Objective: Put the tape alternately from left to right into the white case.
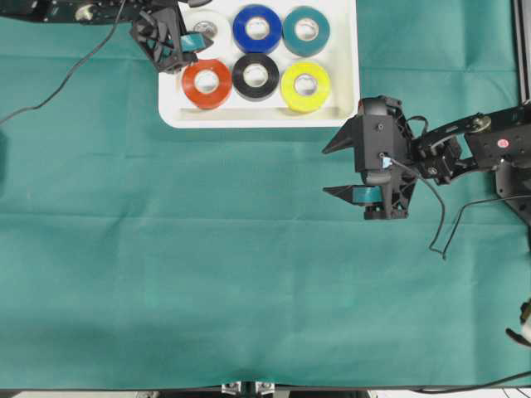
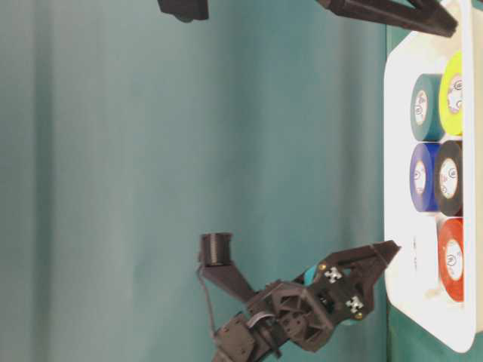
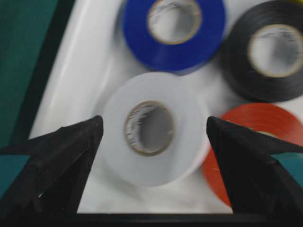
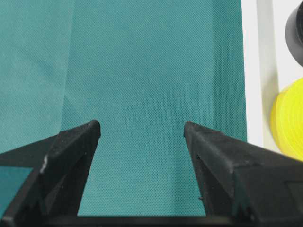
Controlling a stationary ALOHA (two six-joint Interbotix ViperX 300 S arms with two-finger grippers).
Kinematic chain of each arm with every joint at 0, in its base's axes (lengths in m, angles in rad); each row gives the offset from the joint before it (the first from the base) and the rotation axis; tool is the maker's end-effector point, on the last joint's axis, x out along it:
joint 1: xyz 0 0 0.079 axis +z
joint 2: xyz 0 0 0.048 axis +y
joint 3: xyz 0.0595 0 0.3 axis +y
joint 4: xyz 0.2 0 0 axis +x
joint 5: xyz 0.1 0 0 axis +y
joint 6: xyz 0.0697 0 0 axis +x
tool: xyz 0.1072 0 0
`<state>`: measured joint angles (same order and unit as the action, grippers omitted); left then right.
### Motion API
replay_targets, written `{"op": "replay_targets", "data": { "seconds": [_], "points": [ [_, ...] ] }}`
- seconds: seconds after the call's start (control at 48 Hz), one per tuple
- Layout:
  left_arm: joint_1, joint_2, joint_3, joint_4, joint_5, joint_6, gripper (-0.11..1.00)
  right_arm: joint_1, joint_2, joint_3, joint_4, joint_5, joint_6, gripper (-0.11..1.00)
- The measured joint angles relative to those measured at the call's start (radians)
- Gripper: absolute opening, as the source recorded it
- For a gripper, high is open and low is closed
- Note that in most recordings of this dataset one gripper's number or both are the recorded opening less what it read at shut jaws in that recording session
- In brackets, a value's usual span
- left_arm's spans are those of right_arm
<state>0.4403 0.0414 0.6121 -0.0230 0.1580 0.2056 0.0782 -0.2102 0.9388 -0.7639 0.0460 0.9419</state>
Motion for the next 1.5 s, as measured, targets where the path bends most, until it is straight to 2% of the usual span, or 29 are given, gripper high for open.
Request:
{"op": "replay_targets", "data": {
  "seconds": [0.25,0.396,0.625,1.147,1.501],
  "points": [
    [-0.094,-0.075,0.055,0.000,0.008,-0.011,0.60,0.000,0.000,0.000,0.000,0.000,0.000,0.78],
    [-0.175,-0.115,0.092,0.000,0.015,-0.009,0.60,0.000,0.000,0.000,0.000,0.000,0.000,0.78],
    [-0.264,-0.152,0.114,-0.003,0.035,-0.021,0.60,0.000,0.000,-0.002,0.000,0.000,0.000,0.78],
    [-0.440,-0.156,0.127,-0.002,0.051,-0.138,0.60,0.000,0.000,-0.002,0.000,0.000,0.002,0.78],
    [-0.497,-0.155,0.147,-0.003,0.052,-0.225,0.60,0.000,0.002,-0.002,0.000,0.000,0.000,0.78]
  ]
}}
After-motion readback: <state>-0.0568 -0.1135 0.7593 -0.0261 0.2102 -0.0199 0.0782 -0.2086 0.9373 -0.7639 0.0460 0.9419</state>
